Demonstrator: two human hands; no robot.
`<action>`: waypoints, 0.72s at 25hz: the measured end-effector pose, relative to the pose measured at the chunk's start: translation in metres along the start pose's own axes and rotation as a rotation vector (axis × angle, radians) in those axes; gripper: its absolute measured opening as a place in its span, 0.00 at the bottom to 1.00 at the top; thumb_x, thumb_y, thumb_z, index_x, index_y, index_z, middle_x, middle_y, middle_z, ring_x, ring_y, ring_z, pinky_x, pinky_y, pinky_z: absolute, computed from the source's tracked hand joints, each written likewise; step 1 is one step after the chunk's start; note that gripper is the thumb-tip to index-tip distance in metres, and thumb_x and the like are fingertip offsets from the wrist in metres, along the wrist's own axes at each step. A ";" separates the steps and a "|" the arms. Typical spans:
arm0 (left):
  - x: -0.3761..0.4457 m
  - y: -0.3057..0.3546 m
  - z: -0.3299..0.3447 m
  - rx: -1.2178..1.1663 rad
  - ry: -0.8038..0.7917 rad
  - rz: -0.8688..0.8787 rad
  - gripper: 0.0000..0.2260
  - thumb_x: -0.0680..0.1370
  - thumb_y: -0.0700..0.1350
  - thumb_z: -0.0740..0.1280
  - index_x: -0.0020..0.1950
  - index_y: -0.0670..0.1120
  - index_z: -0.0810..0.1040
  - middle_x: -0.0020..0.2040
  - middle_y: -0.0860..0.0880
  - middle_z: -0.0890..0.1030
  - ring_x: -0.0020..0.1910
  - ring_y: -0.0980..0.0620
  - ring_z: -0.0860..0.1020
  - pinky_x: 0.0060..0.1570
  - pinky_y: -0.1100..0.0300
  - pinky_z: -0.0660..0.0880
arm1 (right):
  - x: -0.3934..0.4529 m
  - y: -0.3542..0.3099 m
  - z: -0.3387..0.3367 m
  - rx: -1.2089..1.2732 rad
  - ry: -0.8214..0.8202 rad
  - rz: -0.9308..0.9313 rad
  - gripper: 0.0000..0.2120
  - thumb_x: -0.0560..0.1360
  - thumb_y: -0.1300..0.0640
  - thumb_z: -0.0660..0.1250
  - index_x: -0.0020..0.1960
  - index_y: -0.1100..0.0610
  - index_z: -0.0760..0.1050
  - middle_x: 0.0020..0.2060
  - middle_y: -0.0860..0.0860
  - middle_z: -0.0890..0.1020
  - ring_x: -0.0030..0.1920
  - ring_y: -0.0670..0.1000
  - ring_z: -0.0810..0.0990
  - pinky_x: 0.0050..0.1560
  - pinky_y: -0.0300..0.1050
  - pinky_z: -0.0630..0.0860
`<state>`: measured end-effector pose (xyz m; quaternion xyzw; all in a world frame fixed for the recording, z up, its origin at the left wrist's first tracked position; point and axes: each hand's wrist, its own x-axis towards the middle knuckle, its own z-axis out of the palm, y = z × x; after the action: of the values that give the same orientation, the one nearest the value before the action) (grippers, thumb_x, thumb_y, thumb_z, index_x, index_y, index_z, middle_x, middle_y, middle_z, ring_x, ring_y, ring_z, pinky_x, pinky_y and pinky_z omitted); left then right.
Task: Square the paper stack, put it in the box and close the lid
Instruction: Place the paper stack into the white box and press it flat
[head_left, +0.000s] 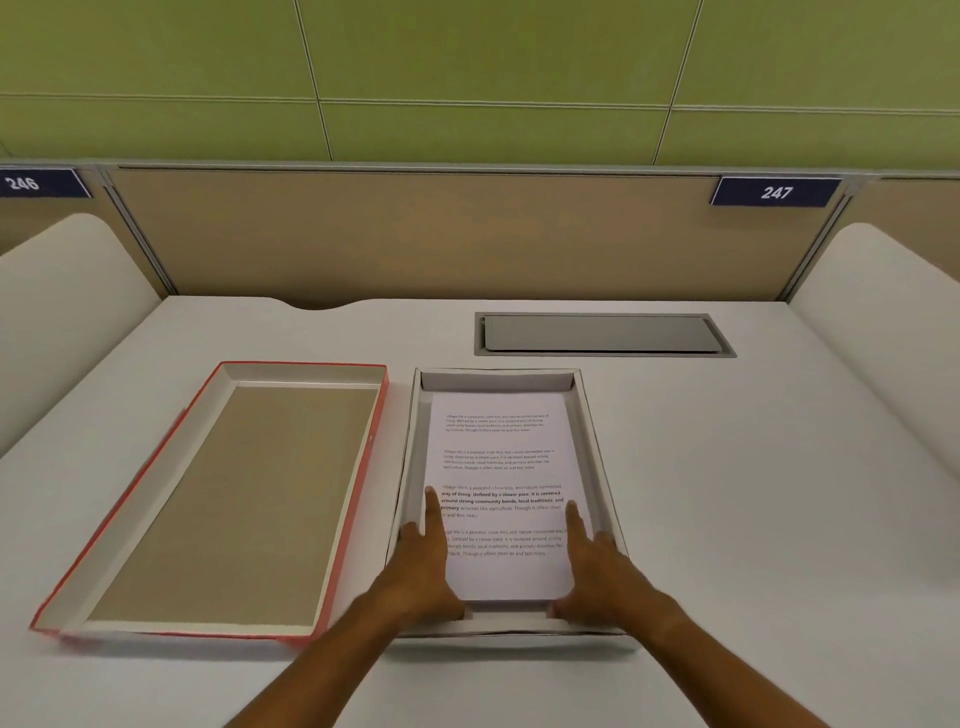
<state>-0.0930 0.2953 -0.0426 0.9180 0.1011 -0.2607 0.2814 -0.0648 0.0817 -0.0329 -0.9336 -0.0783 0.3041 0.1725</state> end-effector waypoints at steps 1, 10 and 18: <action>-0.001 -0.001 0.005 0.024 0.024 0.004 0.60 0.69 0.49 0.77 0.74 0.52 0.25 0.80 0.43 0.50 0.77 0.41 0.58 0.71 0.48 0.66 | -0.001 0.000 0.003 -0.047 0.020 -0.004 0.57 0.71 0.51 0.74 0.78 0.54 0.31 0.74 0.61 0.60 0.70 0.59 0.70 0.69 0.52 0.71; -0.004 0.001 0.011 0.101 0.137 -0.013 0.53 0.74 0.43 0.73 0.76 0.49 0.28 0.81 0.44 0.44 0.80 0.42 0.47 0.75 0.47 0.54 | -0.006 -0.009 0.004 -0.231 0.123 0.008 0.47 0.76 0.57 0.70 0.79 0.61 0.38 0.72 0.64 0.64 0.70 0.60 0.70 0.69 0.51 0.71; -0.012 0.004 0.007 0.078 0.149 0.041 0.59 0.68 0.57 0.76 0.78 0.49 0.31 0.81 0.43 0.42 0.80 0.41 0.48 0.75 0.46 0.57 | -0.011 -0.013 0.003 -0.232 0.167 -0.009 0.48 0.75 0.55 0.71 0.79 0.59 0.39 0.73 0.64 0.63 0.71 0.61 0.69 0.68 0.50 0.71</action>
<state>-0.1045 0.2871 -0.0397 0.9470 0.0928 -0.1894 0.2424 -0.0757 0.0922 -0.0241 -0.9690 -0.1024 0.2134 0.0707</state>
